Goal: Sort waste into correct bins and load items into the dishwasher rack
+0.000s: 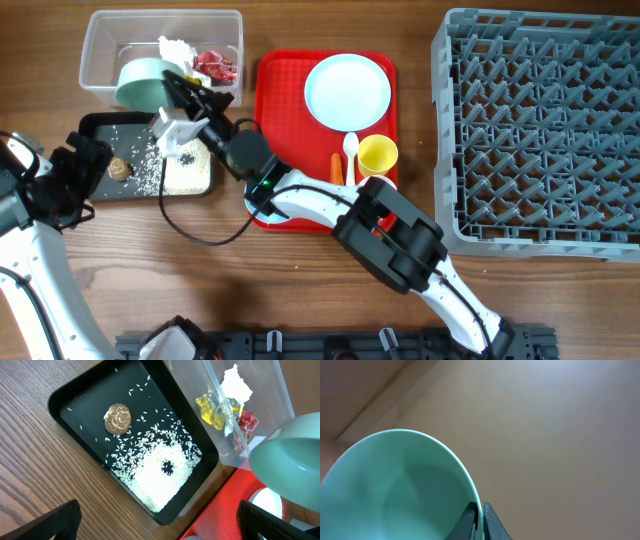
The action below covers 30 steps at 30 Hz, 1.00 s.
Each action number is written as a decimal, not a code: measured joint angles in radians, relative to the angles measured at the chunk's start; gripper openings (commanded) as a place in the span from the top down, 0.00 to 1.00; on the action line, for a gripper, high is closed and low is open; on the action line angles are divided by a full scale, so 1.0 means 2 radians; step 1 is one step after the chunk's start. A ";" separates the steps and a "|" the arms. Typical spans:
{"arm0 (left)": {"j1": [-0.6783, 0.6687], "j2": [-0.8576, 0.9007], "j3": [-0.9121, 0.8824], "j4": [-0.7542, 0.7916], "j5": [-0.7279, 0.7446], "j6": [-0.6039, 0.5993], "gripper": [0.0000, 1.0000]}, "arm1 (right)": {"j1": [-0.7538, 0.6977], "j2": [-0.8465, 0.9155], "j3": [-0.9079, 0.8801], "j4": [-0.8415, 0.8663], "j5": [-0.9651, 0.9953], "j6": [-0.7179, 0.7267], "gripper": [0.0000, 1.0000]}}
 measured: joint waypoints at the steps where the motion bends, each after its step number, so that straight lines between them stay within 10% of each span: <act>1: 0.000 0.000 0.000 0.000 0.000 0.000 0.00 | 0.000 0.000 0.000 0.000 0.014 0.016 0.84; 7: 0.000 0.000 0.000 0.002 0.000 0.000 0.00 | 0.000 -0.004 0.000 -0.042 0.125 0.090 0.84; 17: 0.000 0.000 0.000 0.001 0.000 0.000 0.00 | -0.033 -0.189 0.001 -0.345 0.185 0.209 0.85; 23: 0.000 0.000 0.000 0.001 0.003 0.000 0.04 | -0.089 -0.335 0.011 -0.501 0.187 0.296 0.45; 26: -0.013 0.000 0.000 0.009 0.013 0.006 0.05 | -0.106 -0.387 0.013 -0.607 0.182 0.356 0.00; 30: -0.075 0.000 0.000 0.031 0.019 0.029 0.04 | -0.128 -0.417 0.014 -0.726 0.131 0.420 0.00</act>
